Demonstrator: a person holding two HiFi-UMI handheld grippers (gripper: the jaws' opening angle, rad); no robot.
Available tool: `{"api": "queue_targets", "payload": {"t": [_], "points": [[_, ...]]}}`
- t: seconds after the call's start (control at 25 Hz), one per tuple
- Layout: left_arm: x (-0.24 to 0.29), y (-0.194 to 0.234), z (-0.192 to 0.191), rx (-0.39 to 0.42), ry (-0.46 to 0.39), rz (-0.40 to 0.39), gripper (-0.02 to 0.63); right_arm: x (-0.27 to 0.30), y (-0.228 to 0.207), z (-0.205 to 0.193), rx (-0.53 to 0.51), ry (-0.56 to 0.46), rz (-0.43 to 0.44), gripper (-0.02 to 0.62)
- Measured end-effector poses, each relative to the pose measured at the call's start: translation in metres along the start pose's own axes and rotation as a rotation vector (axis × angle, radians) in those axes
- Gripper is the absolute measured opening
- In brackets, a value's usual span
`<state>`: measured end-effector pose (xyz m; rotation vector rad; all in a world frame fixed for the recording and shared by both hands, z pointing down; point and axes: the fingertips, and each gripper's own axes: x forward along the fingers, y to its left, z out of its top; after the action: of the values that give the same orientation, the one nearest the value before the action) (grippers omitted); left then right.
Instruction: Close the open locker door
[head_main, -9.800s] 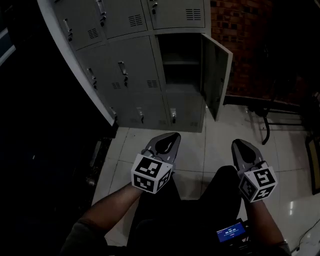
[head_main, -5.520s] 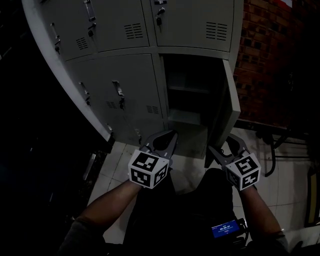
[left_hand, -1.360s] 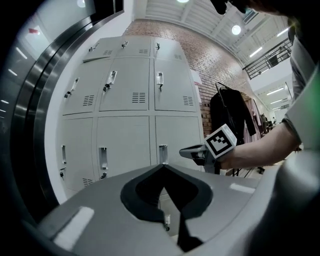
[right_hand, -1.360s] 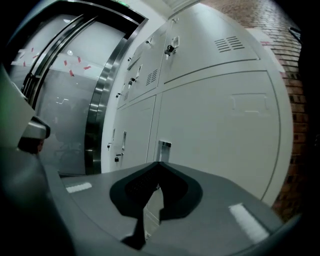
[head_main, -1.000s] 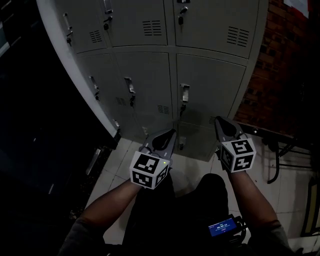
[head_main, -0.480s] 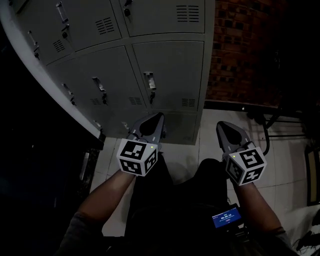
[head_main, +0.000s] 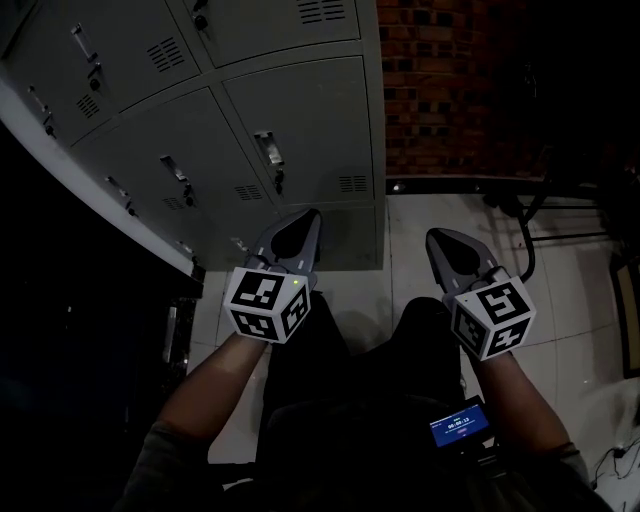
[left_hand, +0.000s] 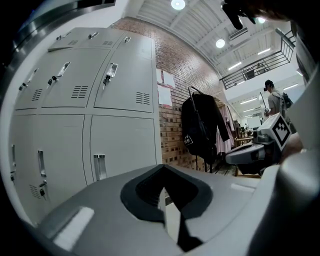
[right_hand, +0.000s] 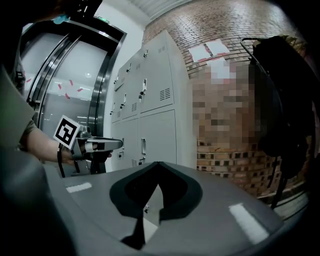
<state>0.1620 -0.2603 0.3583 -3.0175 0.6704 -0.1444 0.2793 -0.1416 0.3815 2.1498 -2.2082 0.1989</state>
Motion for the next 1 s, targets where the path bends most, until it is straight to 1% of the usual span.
{"api": "queue_targets", "payload": {"t": [0.32, 0.68, 1.0], "points": [[-0.011, -0.012, -0.002, 0.006, 0.009, -0.011, 0.002, -0.013, 0.001, -0.003, 0.006, 0.007, -0.008, 0.000], [-0.023, -0.013, 0.010, 0.014, -0.023, -0.008, 0.002, -0.010, 0.019, -0.005, -0.008, 0.020, 0.024, 0.000], [-0.020, -0.014, 0.003, 0.006, -0.011, -0.012, 0.002, -0.011, 0.015, -0.010, -0.001, 0.028, 0.016, 0.000]]}}
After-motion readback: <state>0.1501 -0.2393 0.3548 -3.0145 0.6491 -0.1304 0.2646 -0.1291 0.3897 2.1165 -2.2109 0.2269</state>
